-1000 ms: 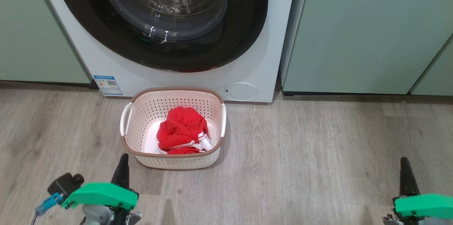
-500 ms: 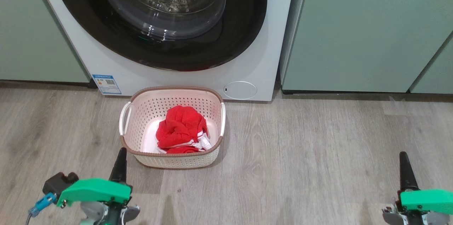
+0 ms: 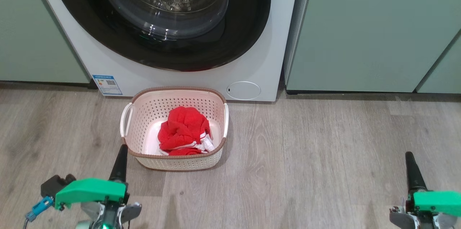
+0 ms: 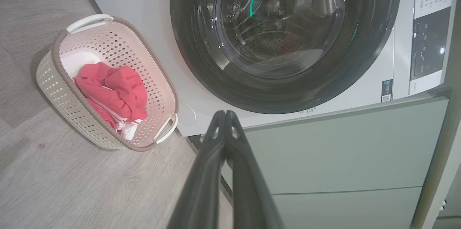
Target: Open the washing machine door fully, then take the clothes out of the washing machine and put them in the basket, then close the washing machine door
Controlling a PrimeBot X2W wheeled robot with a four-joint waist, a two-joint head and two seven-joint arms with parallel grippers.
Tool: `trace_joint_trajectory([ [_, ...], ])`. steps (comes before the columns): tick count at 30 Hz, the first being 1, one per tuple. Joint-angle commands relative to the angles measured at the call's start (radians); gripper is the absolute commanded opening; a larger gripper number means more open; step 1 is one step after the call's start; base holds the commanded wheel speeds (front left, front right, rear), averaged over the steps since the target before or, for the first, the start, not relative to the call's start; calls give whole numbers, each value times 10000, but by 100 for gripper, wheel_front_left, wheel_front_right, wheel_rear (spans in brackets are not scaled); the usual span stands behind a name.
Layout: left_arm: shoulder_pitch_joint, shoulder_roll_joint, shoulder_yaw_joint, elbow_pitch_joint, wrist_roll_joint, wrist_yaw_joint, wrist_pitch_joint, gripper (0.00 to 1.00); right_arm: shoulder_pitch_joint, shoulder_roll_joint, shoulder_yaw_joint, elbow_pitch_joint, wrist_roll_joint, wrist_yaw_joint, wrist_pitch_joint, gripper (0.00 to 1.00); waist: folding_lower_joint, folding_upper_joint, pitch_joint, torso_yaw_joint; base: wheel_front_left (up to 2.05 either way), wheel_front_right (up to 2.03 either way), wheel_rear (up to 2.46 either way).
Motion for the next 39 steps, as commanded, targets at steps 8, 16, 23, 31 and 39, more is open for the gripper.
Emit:
trace_joint_trajectory([
  [8,-348,55,383,-666,-1026,-56,308,0,-619,-163,199,-445,983,-6,296,0,0,0,32,-22,0,0,0],
  [16,-335,51,466,-940,-1904,-61,542,0,-696,-174,216,-512,1800,-6,531,0,0,0,64,-43,0,0,0],
  [23,-324,47,540,-1181,-2675,-65,747,0,-764,-183,230,-571,2518,-7,737,0,0,0,92,-62,0,0,0],
  [31,-314,43,611,-1416,-3429,-69,948,0,-831,-193,245,-629,3220,-7,938,0,0,0,119,-81,0,0,0],
  [39,-313,43,610,-1416,-3430,-69,947,0,-831,-193,245,-629,3220,-7,938,0,0,0,119,-81,0,0,0],
])
